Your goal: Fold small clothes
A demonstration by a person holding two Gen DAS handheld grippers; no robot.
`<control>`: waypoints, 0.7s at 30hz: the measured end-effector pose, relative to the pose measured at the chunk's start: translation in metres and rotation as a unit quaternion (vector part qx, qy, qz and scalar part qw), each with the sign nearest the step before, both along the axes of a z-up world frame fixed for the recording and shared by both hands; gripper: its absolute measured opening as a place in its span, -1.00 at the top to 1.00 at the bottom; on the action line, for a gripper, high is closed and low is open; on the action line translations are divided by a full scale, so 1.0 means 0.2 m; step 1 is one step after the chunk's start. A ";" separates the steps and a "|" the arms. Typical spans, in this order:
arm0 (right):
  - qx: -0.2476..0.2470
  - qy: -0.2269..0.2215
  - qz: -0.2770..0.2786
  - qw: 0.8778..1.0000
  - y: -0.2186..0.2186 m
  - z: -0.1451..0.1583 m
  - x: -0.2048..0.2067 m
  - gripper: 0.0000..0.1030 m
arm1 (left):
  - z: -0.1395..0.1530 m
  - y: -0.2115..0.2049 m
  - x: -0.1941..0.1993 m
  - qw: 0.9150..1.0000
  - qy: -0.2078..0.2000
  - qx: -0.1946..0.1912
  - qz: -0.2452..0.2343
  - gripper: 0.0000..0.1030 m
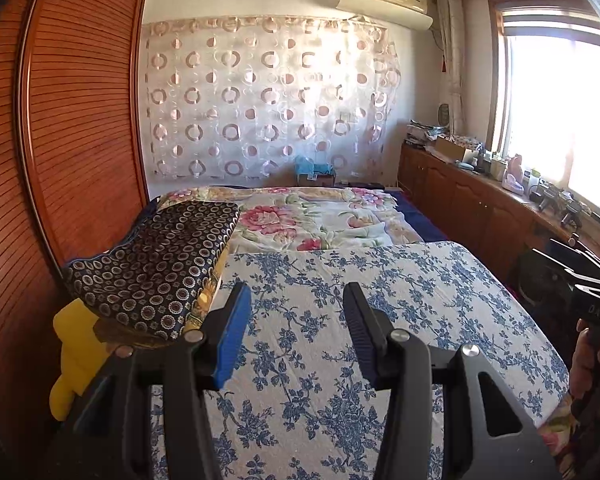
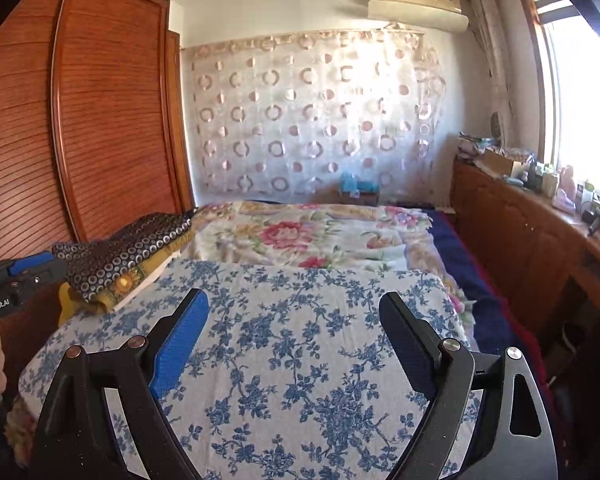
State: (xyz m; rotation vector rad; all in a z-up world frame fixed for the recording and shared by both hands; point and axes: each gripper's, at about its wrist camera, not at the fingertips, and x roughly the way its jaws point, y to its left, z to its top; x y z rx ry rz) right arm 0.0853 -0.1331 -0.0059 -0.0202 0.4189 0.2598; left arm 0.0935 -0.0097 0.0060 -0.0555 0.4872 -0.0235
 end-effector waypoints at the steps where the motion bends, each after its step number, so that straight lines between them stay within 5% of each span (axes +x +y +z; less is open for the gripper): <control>1: 0.000 0.000 0.000 1.000 0.00 0.00 0.00 -0.73 | 0.00 0.00 0.00 1.000 0.000 0.000 0.001 0.08; 21: -0.001 -0.001 -0.007 1.000 -0.02 -0.02 -0.01 -0.73 | 0.00 0.01 0.00 1.000 0.000 0.004 0.003 0.08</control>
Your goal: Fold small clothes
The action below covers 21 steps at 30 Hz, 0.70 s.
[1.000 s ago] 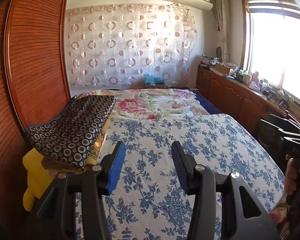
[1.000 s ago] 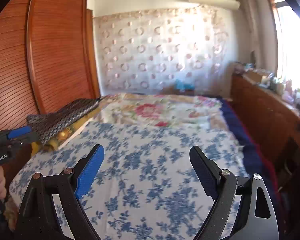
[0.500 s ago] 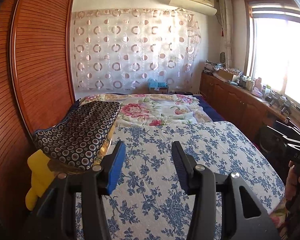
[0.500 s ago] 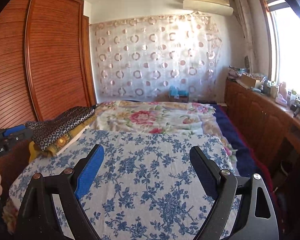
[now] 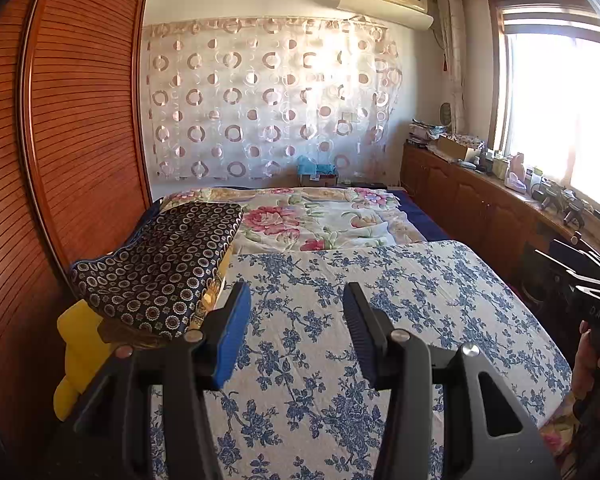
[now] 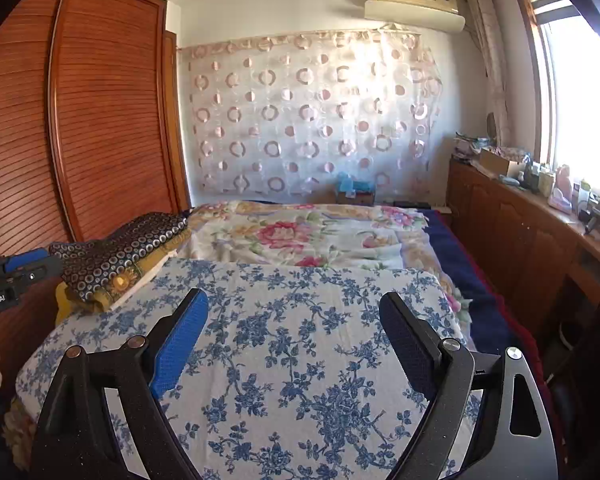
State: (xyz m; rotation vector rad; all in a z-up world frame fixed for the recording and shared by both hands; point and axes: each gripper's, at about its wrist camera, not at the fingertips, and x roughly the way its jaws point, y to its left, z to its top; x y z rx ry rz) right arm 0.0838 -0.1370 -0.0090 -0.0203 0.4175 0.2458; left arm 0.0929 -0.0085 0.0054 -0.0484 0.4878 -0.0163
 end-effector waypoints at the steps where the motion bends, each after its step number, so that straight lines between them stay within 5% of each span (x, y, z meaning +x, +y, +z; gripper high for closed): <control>1: 0.000 0.000 0.000 1.000 0.00 0.00 0.00 -0.73 | 0.00 0.00 0.00 1.000 0.000 0.001 0.000 0.08; 21: 0.000 0.000 0.000 1.000 -0.01 0.00 0.00 -0.73 | 0.00 -0.03 0.00 1.000 -0.001 0.006 -0.005 0.07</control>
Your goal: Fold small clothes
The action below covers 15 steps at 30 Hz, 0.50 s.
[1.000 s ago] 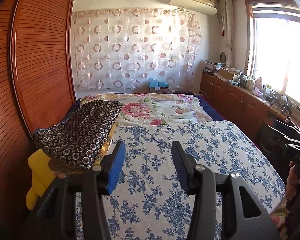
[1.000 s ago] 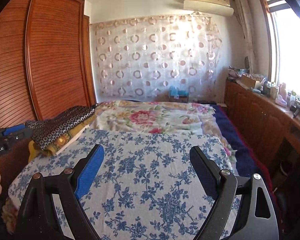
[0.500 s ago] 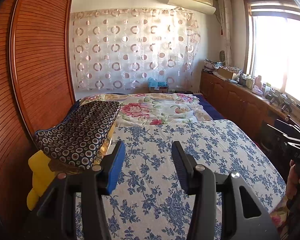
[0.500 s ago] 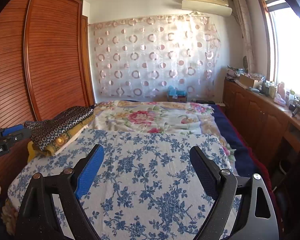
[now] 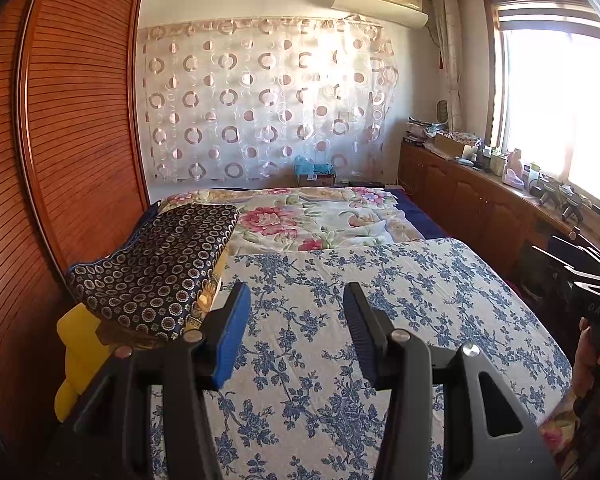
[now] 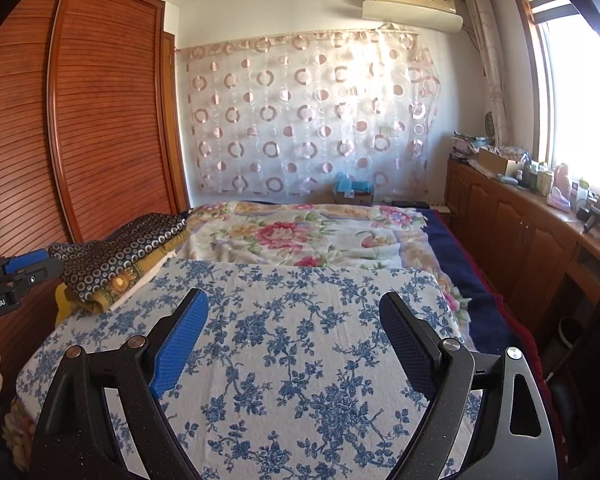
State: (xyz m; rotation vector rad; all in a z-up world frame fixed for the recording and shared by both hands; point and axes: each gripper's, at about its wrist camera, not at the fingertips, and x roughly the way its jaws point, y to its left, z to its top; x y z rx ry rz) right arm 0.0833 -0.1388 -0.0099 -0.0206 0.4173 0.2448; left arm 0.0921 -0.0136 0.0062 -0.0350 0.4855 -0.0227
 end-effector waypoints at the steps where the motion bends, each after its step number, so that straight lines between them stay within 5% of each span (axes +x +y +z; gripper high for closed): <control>1: 0.000 0.000 0.000 1.000 0.00 0.00 0.00 -0.73 | 0.00 0.00 0.00 1.000 0.000 0.000 0.000 0.07; 15: -0.001 -0.002 -0.001 1.000 -0.01 0.00 -0.01 -0.73 | 0.00 0.00 0.00 1.000 0.000 0.001 -0.001 0.07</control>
